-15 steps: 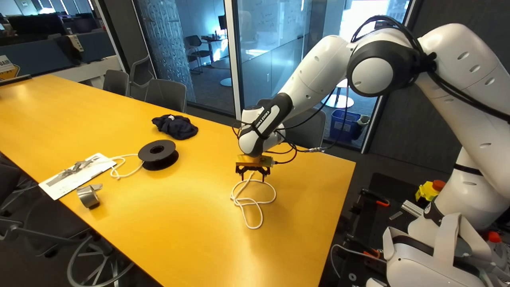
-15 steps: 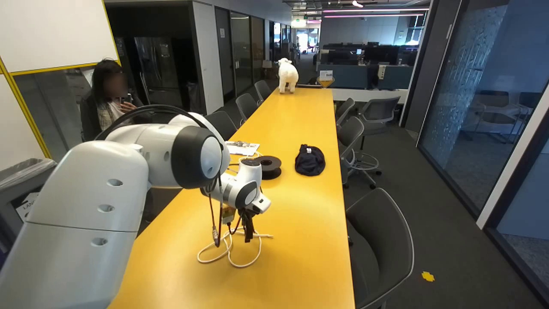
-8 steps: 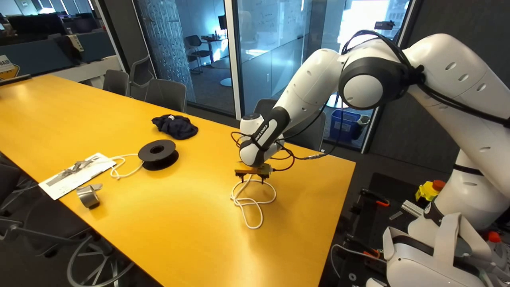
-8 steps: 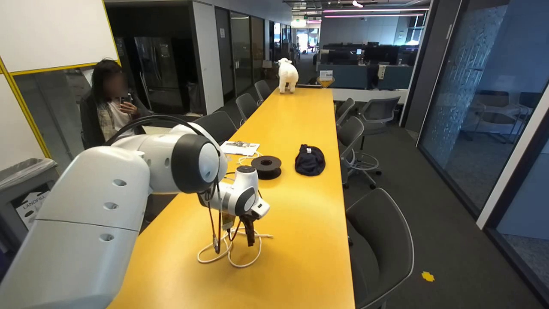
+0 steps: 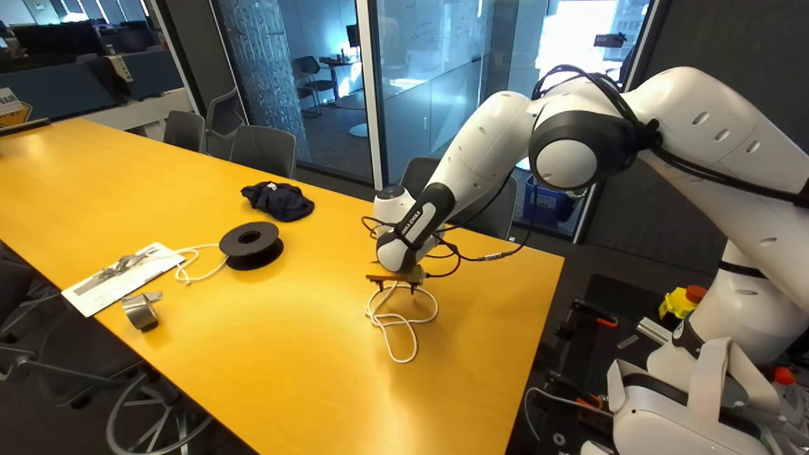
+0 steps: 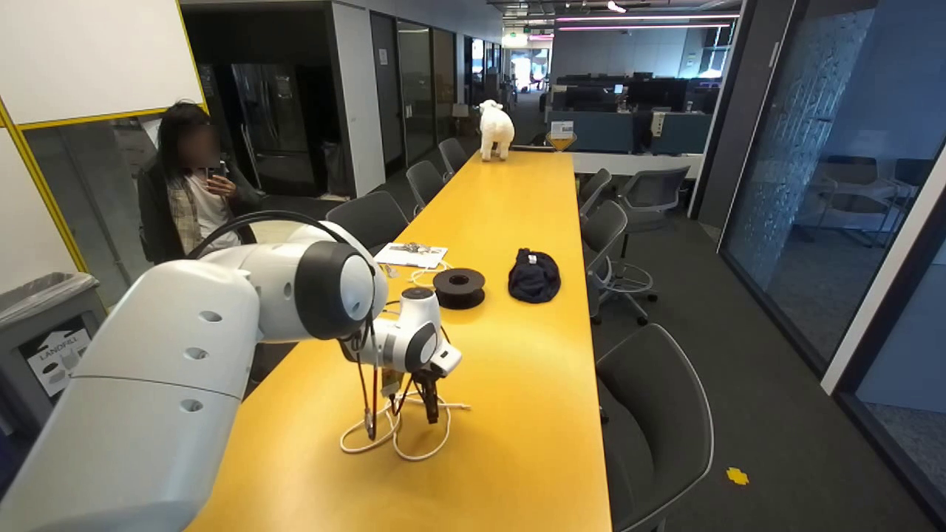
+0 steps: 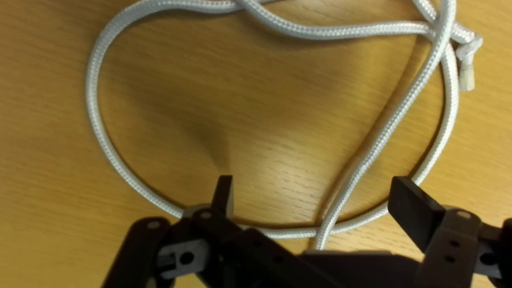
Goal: Untangle the rope
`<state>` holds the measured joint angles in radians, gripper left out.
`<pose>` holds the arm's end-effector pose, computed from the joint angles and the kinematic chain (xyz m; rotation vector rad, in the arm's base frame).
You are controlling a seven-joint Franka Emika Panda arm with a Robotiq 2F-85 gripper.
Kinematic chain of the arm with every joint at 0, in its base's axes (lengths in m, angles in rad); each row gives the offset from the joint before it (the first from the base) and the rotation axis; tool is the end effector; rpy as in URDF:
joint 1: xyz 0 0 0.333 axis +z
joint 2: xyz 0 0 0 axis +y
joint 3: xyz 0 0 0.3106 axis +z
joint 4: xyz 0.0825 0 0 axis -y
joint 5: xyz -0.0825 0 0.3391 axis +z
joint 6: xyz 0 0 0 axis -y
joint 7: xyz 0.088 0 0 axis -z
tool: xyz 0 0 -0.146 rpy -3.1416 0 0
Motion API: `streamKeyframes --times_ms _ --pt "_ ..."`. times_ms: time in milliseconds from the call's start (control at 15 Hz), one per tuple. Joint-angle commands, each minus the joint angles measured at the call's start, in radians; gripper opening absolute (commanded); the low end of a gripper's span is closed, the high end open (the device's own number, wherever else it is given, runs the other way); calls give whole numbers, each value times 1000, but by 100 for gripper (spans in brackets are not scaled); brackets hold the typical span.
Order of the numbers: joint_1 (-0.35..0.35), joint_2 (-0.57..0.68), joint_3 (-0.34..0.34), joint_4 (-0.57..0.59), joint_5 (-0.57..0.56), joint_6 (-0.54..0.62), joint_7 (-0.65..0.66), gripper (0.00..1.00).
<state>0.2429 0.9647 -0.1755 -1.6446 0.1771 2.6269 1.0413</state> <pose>0.6374 0.0497 0.0550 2.6953 -1.5612 0.0936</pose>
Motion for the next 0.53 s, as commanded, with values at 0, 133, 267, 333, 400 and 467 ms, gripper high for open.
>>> streamKeyframes --times_ms 0,133,267,333,400,467 --pt "8 40 -17 62 -30 -16 49 100" --pt "5 48 -16 71 -30 -17 52 100" --pt "4 55 -18 77 -31 -18 57 100" --pt "3 58 -19 80 -31 -21 59 100" --pt "2 59 -18 82 -30 -22 60 100" --pt "1 60 -18 85 -31 -24 61 100"
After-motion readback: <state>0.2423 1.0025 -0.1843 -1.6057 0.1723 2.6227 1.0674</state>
